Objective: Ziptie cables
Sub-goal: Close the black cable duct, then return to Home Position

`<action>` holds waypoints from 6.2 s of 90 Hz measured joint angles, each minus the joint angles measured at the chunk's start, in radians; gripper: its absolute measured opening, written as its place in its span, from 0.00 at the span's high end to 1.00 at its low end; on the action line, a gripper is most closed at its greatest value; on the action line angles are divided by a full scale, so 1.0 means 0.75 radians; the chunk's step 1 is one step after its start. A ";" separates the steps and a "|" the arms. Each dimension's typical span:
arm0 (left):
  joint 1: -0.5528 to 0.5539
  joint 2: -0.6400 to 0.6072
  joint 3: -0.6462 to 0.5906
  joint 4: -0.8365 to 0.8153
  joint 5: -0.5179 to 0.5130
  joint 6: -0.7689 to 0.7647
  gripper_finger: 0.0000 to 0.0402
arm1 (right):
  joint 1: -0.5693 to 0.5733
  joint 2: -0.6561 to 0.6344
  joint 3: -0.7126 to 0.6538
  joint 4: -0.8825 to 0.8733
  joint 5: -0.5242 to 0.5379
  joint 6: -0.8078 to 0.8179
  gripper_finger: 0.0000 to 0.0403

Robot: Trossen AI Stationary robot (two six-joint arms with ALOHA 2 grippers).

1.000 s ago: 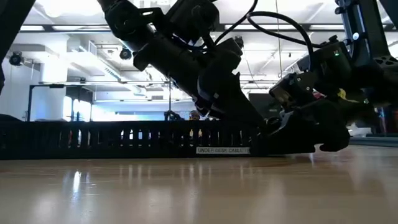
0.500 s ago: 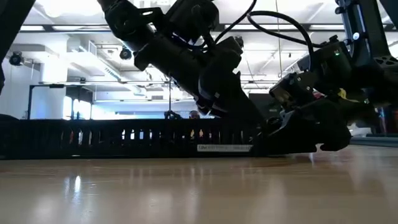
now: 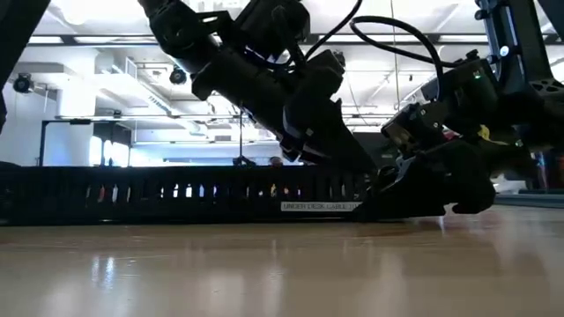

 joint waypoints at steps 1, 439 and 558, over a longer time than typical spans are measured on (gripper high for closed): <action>0.000 0.000 0.000 0.000 0.000 0.000 0.51 | 0.000 0.000 0.000 0.000 0.000 0.000 0.41; 0.010 -0.058 0.084 -0.239 0.004 0.084 0.33 | 0.055 -2.081 -0.229 -2.035 0.414 0.397 0.34; 0.035 -2.091 -1.503 0.301 -0.144 0.162 0.90 | -0.014 -2.780 -0.338 -1.988 0.407 -0.024 1.00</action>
